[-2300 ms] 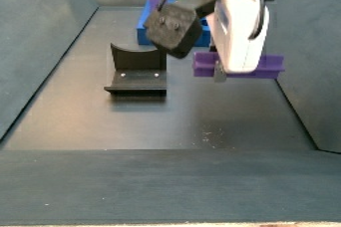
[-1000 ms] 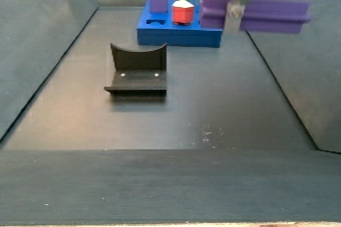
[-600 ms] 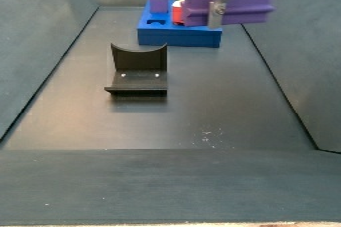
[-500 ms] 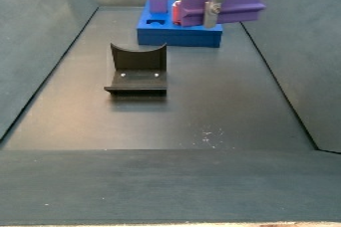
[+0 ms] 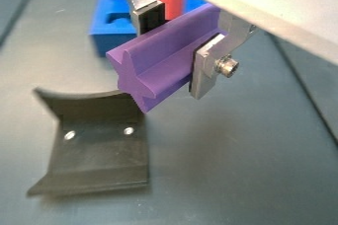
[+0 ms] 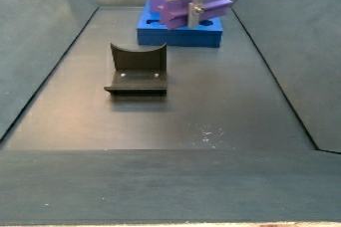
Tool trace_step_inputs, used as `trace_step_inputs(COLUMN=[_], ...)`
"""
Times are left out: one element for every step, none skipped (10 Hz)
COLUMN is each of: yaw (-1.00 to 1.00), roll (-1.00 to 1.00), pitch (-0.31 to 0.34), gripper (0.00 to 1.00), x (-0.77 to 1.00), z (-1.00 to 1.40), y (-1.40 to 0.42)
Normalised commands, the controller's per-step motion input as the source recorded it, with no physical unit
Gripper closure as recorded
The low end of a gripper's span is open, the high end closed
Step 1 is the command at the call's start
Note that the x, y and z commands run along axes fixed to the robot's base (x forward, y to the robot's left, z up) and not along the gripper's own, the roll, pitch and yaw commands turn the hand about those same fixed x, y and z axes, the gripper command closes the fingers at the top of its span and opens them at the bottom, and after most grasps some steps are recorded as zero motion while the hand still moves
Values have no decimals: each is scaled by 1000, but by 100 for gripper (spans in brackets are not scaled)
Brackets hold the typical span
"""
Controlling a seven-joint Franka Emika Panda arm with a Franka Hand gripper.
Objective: Pick up the star object. Move up. Place the star object on the fixture. Regrasp the star object. Move to above the board. Insert the star object.
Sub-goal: Place the star object on the fixture.
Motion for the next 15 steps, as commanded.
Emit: trace_step_inputs(yaw=[1000,1000,1000,1000,1000,1000,1000,909,868,778,703,487,297,98,32], roll=[16,14,13,11,-833,-931,-990,-1000,-1000,-1000,-1000,-844,-667,-430,-335], pitch=[30,36,45,54,79,99,127,188,224,318,415,477,470,434,403], gripper=[100,100,100,100,100,100,100,100,100,100,100,100,100,100,100], x=[805,717,632,552,989,908,831,665,617,565,532,497,481,466,459], z=[-36,-23,-21,-13,475,454,363,100,27,1,14,-1,-9,-5,-1], y=[-36,-21,-18,-12,341,330,276,107,66,43,46,45,42,44,34])
